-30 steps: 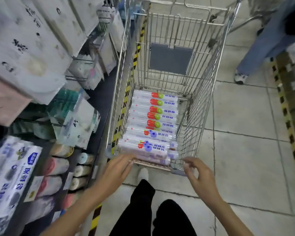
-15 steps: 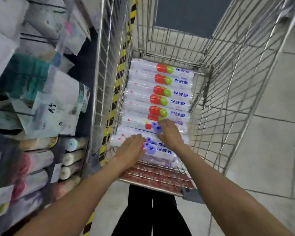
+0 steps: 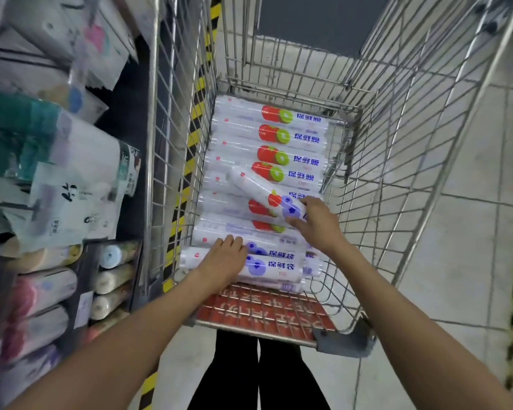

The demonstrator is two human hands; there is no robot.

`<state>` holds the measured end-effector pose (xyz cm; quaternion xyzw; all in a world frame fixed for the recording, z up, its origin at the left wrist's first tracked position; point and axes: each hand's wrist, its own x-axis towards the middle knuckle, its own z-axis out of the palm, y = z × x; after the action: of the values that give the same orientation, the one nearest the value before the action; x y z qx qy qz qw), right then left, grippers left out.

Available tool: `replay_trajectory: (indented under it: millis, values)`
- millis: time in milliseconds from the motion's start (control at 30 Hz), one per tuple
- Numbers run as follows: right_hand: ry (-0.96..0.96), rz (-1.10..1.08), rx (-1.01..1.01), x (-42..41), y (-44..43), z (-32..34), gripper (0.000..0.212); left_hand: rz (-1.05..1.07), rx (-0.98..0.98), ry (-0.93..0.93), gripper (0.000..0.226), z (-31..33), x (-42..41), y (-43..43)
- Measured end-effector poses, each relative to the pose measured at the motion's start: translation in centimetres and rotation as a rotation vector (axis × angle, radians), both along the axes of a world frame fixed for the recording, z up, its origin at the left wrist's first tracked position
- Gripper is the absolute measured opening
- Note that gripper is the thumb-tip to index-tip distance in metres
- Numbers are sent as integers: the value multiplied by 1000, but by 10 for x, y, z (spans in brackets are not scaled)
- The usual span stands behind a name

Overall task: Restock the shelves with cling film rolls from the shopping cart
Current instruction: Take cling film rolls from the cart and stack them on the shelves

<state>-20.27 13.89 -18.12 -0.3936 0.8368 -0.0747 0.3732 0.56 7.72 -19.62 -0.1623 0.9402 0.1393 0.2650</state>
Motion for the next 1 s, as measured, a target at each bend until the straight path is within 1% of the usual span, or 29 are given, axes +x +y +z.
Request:
replay_trajectory:
  millis: [33,100,133,200,267,333,367,433,533,567,667,733,800,867,933,1000]
  values:
    - [-74,-79,-61,-3,-1,16,36,9,24,-35,47,0,3,1]
    - [-187,-194,-163,-8,-1,55,23,112,113,-77,54,16,5,1]
    - [-229,-233,-205,-10,0,75,20,188,167,-52,57,27,5,-2]
    - [-322,-281,-296,-15,1,115,16,391,313,8,57,51,3,-9]
    - [-456,-312,-377,-16,3,156,14,627,446,123,57,77,-1,-18]
    - [-610,-326,-414,-16,7,194,19,874,545,303,58,108,-4,-27]
    - [-675,-328,-422,-15,10,211,23,974,584,389,54,125,-3,-30]
    - [-789,-303,-450,-14,15,239,33,1112,646,550,37,165,1,-33]
    - [-930,-210,-440,-5,19,268,64,1256,748,736,13,231,17,-25]
    - [-972,-189,-432,1,19,276,67,1316,798,791,10,252,25,-21]
    - [-1040,-93,-405,26,20,300,67,1462,943,969,24,309,57,1]
    - [-1068,13,-392,48,18,318,76,1495,905,1078,26,343,83,21]
    - [-1117,114,-376,73,15,338,81,1533,801,1163,29,373,109,43]
    - [-1190,213,-342,100,13,359,75,1558,666,1199,38,398,136,65]
    - [-1249,324,-315,130,10,380,65,1559,512,1189,50,423,165,90]
    - [-1286,425,-296,163,8,397,66,1584,384,1170,58,445,195,115]
